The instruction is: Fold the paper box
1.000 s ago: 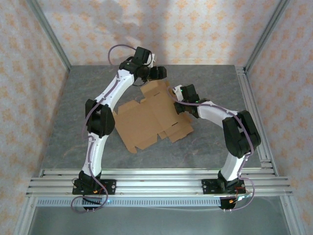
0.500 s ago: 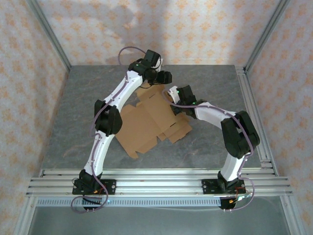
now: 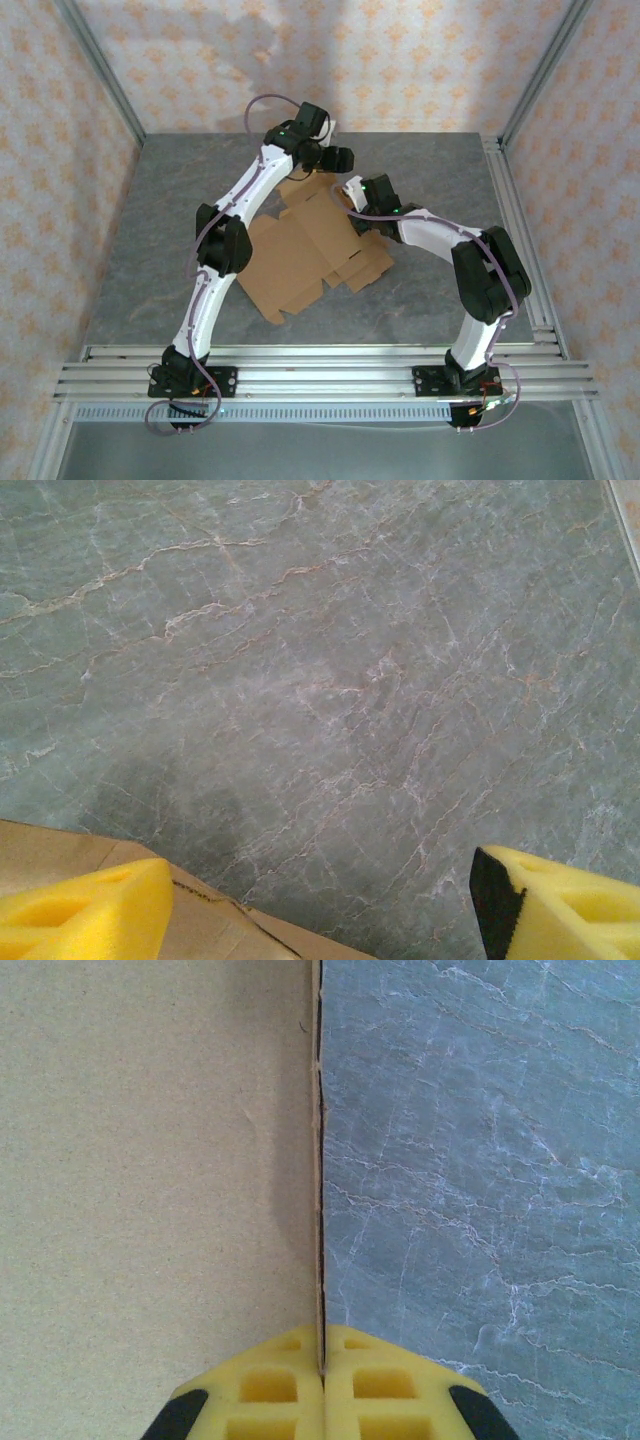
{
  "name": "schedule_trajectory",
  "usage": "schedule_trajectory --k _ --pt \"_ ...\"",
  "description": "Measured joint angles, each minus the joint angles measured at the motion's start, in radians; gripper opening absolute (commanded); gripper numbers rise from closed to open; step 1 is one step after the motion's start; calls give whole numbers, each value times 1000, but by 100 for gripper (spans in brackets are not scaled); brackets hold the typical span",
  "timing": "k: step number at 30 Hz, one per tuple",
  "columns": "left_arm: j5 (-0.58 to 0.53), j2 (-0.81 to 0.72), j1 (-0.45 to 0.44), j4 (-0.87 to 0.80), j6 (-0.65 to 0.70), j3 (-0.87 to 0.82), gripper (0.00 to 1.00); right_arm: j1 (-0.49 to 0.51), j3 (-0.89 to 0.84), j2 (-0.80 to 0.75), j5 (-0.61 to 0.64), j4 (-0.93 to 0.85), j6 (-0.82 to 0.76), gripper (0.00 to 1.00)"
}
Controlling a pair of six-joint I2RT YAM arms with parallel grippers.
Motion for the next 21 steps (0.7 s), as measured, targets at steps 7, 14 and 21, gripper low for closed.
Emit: schedule_trajectory --k 7,14,21 --pt "5 0 0 1 43 3 81 0 0 0 -1 -2 0 0" --pt "49 28 0 25 72 20 80 4 2 0 -2 -16 -5 0" --pt "102 66 0 40 102 23 78 6 2 0 -1 -48 -8 0"
